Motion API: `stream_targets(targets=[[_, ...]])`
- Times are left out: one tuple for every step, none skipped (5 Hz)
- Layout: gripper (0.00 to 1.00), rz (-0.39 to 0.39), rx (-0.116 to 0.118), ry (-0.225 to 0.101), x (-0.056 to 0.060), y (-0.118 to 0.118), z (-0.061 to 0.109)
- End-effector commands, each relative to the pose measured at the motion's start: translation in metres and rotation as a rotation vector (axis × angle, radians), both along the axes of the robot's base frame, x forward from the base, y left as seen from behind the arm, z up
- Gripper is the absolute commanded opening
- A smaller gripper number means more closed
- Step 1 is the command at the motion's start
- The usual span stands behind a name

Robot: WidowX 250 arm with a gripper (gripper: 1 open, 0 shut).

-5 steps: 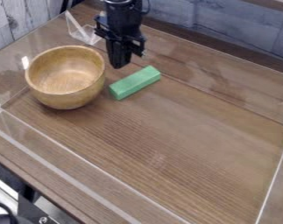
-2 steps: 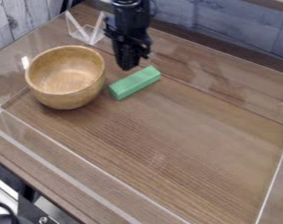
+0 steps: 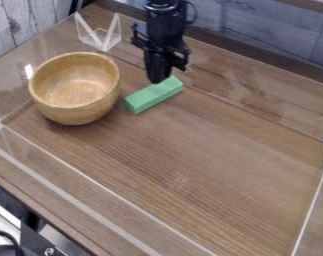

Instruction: Put green object into wooden bowl

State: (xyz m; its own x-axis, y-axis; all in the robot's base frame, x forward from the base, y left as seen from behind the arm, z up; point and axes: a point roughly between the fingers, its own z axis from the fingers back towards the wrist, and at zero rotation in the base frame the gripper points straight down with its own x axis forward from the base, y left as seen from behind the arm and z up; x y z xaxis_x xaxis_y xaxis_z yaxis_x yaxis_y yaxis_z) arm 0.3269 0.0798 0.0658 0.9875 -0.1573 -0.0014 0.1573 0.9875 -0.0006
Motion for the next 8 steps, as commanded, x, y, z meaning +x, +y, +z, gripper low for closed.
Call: stream_targets(targets=[[0.0, 0.035, 0.004, -0.058, 0.004, 0.012, 0.021], [0.0, 0.085, -0.005, -0.062, 0.0, 0.021, 0.038], [0.0, 0.124, -0.005, -0.057, -0.003, 0.026, 0.046], [1.0, 0.171, -0.01, -0.062, 0.002, 0.02, 0.042], [1.0, 0.212, -0.012, -0.068, 0.008, 0.013, 0.038], [1.0, 0.203, -0.011, -0.066, 0.006, 0.014, 0.034], [1.0, 0.187, -0.01, -0.061, 0.004, 0.018, 0.029], [1.0, 0.094, -0.011, -0.057, 0.007, 0.016, 0.013]])
